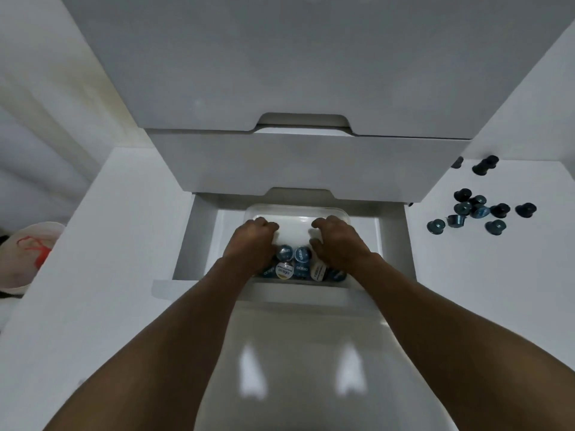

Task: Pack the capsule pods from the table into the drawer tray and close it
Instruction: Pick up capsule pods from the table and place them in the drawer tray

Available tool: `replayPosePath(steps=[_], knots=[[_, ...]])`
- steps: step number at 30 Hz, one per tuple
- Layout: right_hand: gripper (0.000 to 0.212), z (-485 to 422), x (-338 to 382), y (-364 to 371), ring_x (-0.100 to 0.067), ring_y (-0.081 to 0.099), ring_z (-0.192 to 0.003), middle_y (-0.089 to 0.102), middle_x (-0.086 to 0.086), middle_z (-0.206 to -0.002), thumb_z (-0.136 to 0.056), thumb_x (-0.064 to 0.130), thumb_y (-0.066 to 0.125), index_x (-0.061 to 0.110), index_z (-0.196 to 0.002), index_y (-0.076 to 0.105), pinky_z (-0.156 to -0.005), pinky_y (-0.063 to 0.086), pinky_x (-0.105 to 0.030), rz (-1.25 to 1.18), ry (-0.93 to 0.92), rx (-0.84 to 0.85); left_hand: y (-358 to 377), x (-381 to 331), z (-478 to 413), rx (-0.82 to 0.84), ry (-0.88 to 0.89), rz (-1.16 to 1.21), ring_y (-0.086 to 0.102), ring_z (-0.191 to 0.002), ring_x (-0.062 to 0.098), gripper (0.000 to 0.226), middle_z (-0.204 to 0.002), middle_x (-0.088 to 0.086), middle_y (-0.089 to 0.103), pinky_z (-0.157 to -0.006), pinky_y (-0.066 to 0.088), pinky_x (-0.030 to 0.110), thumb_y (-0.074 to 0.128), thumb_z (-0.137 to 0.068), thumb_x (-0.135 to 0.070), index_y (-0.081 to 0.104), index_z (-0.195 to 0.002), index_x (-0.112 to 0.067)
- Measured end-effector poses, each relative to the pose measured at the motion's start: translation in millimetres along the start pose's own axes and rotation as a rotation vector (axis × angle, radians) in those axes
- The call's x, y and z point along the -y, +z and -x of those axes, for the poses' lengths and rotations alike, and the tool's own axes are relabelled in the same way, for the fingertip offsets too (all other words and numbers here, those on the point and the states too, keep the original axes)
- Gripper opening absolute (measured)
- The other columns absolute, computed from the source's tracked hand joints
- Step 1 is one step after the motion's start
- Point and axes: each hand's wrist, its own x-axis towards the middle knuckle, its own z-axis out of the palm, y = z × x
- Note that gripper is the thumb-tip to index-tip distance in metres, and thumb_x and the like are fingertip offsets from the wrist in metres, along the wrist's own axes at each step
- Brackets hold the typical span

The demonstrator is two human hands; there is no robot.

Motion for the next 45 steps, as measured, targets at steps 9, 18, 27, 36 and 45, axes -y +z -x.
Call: replayPosePath(steps=[9, 18, 27, 36, 45], knots=[[0.04, 55.9, 9.6, -50.4, -0.033, 0.054, -0.113, 0.056, -0.016, -0.124, -0.093, 0.03, 0.051, 0.007, -0.126, 0.055, -0.094, 0.045, -0.038, 0.155, -0.06, -0.135, -30.2, -43.6, 66.9, -0.29, -0.139, -0.048, 0.055, -0.1, 0.034, 0.036, -0.112, 0.017, 0.058, -0.084, 0.049, 0.038, 0.057, -0.088, -0.028, 0.056, -0.115, -0.004], [0.036, 172.0, -11.2, -98.7, -0.034, 0.055, -0.106, 0.055, -0.017, -0.114, -0.09, 0.03, 0.052, 0.005, -0.115, 0.057, -0.086, 0.046, -0.037, 0.125, -0.018, -0.355, -61.5, -121.5, 135.3, -0.453, 0.038, -0.119, 0.054, -0.098, 0.031, 0.03, -0.109, 0.014, 0.057, -0.079, 0.045, 0.037, 0.053, -0.089, -0.027, 0.055, -0.111, -0.006], [0.039, 316.4, -68.3, -100.1, -0.031, 0.054, -0.109, 0.052, -0.013, -0.122, -0.092, 0.029, 0.05, 0.007, -0.125, 0.052, -0.09, 0.048, -0.04, 0.135, 0.156, -0.298, -24.0, -224.3, 199.9, -0.419, 0.207, -0.084, 0.051, -0.105, 0.029, 0.034, -0.116, 0.013, 0.055, -0.082, 0.046, 0.037, 0.051, -0.09, -0.028, 0.053, -0.116, -0.006], [0.039, 350.4, -141.4, -130.4, -0.031, 0.055, -0.108, 0.052, -0.013, -0.122, -0.093, 0.027, 0.049, 0.007, -0.126, 0.051, -0.089, 0.047, -0.039, 0.099, 0.164, -0.344, -5.0, -326.6, 179.1, -0.395, 0.275, -0.102, 0.052, -0.102, 0.03, 0.03, -0.112, 0.013, 0.055, -0.082, 0.048, 0.04, 0.05, -0.091, -0.025, 0.054, -0.113, -0.006], [0.039, 344.7, -267.5, -179.6, -0.033, 0.054, -0.109, 0.05, -0.013, -0.123, -0.094, 0.026, 0.05, 0.007, -0.127, 0.05, -0.091, 0.046, -0.04, 0.14, 0.159, -0.26, 41.5, -457.0, 109.3, -0.396, 0.209, 0.002, 0.054, -0.1, 0.029, 0.028, -0.112, 0.01, 0.055, -0.076, 0.048, 0.037, 0.05, -0.091, -0.024, 0.055, -0.113, -0.008]])
